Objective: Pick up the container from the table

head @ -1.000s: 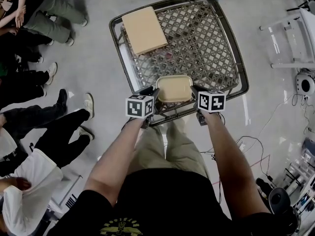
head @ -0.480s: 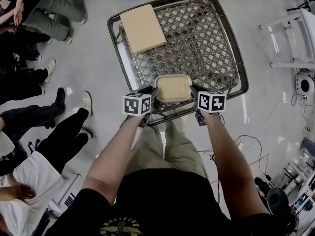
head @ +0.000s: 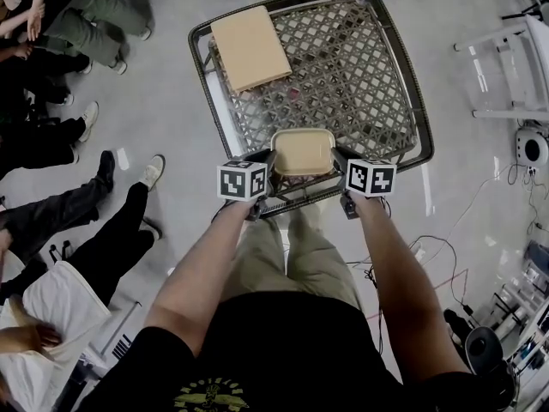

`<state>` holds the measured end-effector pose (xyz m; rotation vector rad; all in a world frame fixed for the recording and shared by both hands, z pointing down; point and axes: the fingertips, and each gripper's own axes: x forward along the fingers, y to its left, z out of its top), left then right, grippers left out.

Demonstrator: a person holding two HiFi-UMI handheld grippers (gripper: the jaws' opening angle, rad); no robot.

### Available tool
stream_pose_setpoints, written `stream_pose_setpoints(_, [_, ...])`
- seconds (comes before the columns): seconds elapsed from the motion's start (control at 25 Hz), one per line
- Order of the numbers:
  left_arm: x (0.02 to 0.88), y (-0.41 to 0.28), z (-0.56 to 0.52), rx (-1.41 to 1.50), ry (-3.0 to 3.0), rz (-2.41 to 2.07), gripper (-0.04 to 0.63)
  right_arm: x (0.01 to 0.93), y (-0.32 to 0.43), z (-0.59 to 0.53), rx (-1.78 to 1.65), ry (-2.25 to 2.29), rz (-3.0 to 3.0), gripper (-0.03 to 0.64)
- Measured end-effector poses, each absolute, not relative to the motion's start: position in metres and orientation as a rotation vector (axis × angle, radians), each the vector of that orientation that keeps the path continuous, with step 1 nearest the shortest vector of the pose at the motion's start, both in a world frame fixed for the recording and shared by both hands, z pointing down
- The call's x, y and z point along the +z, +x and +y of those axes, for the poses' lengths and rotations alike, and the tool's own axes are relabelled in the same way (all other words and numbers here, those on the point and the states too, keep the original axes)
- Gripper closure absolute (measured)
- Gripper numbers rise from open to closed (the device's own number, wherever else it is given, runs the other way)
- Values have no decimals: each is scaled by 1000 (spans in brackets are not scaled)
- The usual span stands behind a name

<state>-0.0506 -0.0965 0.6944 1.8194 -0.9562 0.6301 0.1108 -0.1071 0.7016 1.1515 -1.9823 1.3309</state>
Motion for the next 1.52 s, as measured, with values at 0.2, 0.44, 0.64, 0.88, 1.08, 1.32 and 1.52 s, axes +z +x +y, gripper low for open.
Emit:
stream_pose_setpoints(0.2, [690, -49, -98, 605, 1817, -985, 560, 697, 113, -103, 1354, 1192, -1998, 584])
stream_pose_setpoints(0.44, [686, -46, -100, 608, 1837, -980, 563, 691, 116, -104, 1345, 1212, -2023, 586])
stream_pose_setpoints(0.64, [669, -46, -105, 598, 1880, -999, 563, 674, 116, -108, 1285, 1224, -2062, 584])
stream_pose_setpoints(0.88, [637, -43, -109, 583, 1953, -1013, 563, 643, 118, -109, 1224, 1241, -2124, 584])
stream_pose_setpoints(1.08, [606, -39, -112, 551, 2000, -1017, 563, 612, 122, -111, 1204, 1273, -2186, 584])
stream_pose_setpoints(1.32, [565, -34, -114, 501, 2075, -1023, 563, 569, 128, -109, 1183, 1325, -2258, 584])
stream_pose_setpoints(1.52, [531, -32, -118, 461, 2156, -1039, 563, 531, 130, -110, 1099, 1353, -2334, 586])
